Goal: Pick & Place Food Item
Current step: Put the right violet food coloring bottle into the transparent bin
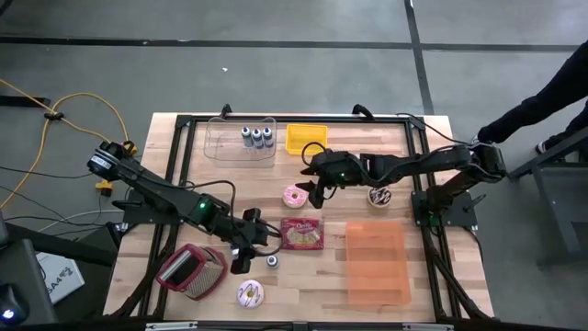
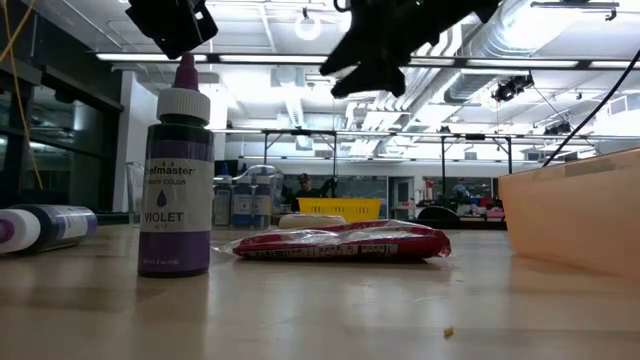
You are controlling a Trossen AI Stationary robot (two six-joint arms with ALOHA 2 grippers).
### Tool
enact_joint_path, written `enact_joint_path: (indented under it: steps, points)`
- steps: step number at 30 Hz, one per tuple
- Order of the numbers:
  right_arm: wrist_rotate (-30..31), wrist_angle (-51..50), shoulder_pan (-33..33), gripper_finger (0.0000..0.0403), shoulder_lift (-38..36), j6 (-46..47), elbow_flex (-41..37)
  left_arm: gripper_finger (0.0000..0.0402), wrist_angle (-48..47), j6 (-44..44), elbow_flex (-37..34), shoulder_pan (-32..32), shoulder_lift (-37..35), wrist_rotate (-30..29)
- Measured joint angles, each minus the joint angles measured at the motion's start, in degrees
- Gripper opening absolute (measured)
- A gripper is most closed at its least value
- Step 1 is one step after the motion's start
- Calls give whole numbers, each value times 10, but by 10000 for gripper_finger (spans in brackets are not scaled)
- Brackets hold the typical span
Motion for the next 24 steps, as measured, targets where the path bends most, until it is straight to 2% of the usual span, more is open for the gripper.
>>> enact_joint_path:
  steps: [7, 11, 18, 24]
  points:
    - [0, 24, 0, 213, 0, 0, 0, 138, -19, 32, 27, 0, 0, 5]
    - [0, 24, 0, 213, 0, 0, 0, 138, -70, 44, 56, 1, 3, -14]
    - [1, 25, 0, 213, 0, 0, 0, 138, -130, 68, 112, -4, 49, -34]
    - [2, 29, 0, 213, 0, 0, 0, 138, -137, 90, 129, -9, 91, -31]
